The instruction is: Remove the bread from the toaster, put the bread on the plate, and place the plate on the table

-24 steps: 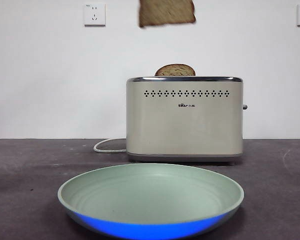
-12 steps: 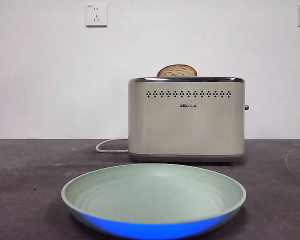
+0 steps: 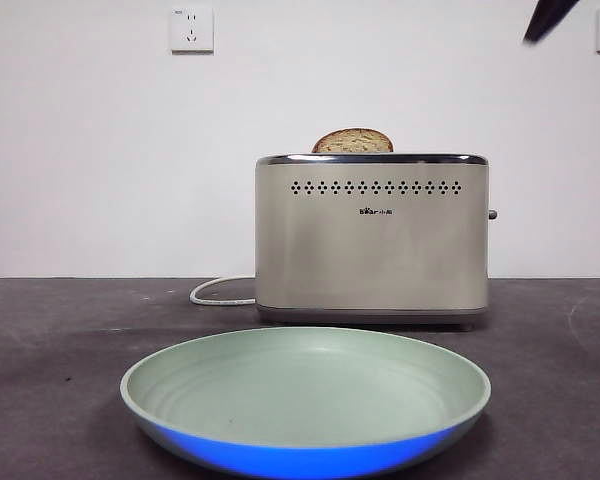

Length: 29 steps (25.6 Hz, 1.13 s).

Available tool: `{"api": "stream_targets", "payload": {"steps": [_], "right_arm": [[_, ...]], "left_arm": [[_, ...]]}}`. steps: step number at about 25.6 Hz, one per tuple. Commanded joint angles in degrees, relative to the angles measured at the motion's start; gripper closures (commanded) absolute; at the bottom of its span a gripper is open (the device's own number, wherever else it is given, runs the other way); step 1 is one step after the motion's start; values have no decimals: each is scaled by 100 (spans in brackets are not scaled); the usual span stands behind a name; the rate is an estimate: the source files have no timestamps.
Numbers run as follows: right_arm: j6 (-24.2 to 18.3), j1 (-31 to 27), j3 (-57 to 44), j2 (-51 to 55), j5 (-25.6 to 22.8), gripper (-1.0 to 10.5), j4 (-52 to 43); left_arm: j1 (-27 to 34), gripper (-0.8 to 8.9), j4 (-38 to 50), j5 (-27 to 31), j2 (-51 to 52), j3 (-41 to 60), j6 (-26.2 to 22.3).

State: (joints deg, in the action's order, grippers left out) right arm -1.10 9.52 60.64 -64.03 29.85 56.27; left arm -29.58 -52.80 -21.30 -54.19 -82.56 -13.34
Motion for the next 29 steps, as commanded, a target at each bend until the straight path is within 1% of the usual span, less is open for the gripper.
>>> {"api": "stream_targets", "payload": {"steps": [1, 5, 8, 10, 13, 15, 16, 18, 19, 20, 21, 22, 23, 24, 27, 29], "right_arm": [[-46, 203, -107, -380, -2, 354, -190], [9, 533, -157, -1001, -17, 359, -426], [68, 800, -157, -1528, -22, 456, -684], [92, 968, -157, -1845, -31, 484, -837], [175, 1224, -160, -2487, -33, 484, -1141], [232, 1414, -160, -2918, -44, 484, -1320], [271, 1493, -160, -3093, -136, 494, -1390], [280, 1617, -160, -3346, -376, 548, -1478], [280, 1635, -160, -3416, -415, 549, -1491], [280, 1655, -160, -3447, -485, 592, -1497], [280, 1655, -160, -3447, -487, 696, -1539], [280, 1661, -160, -3447, -481, 834, -1602], [278, 1674, -160, -3447, -483, 935, -1650], [280, 1674, -160, -3447, -483, 962, -1690], [302, 1681, -160, -3471, -490, 961, -1768], [328, 1679, -160, -3475, -581, 962, -1829]], "left_arm": [[-17, 818, 282, -4, 599, 992, 402], [-48, 819, 474, 0, 1320, 1919, 793], [-63, 819, 455, -9, 1738, 2350, 979], [-81, 819, 452, -17, 1917, 2505, 1067], [-83, 819, 387, -20, 2065, 2546, 1193], [-81, 819, 385, -20, 2072, 2546, 1193], [-81, 819, 385, -20, 2072, 2546, 1193], [-81, 819, 382, -31, 2072, 2546, 1213], [-81, 819, 380, -42, 2072, 2546, 1220], [-81, 819, 380, -42, 2072, 2546, 1231], [-81, 819, 382, -42, 2072, 2546, 1231], [-81, 819, 387, -42, 2072, 2546, 1233], [-81, 820, 385, -44, 2072, 2546, 1244], [-81, 820, 382, -138, 2072, 2546, 1342], [-81, 820, 380, -326, 2070, 2546, 1572], [-81, 820, 365, -511, 2070, 2546, 1836]]}}
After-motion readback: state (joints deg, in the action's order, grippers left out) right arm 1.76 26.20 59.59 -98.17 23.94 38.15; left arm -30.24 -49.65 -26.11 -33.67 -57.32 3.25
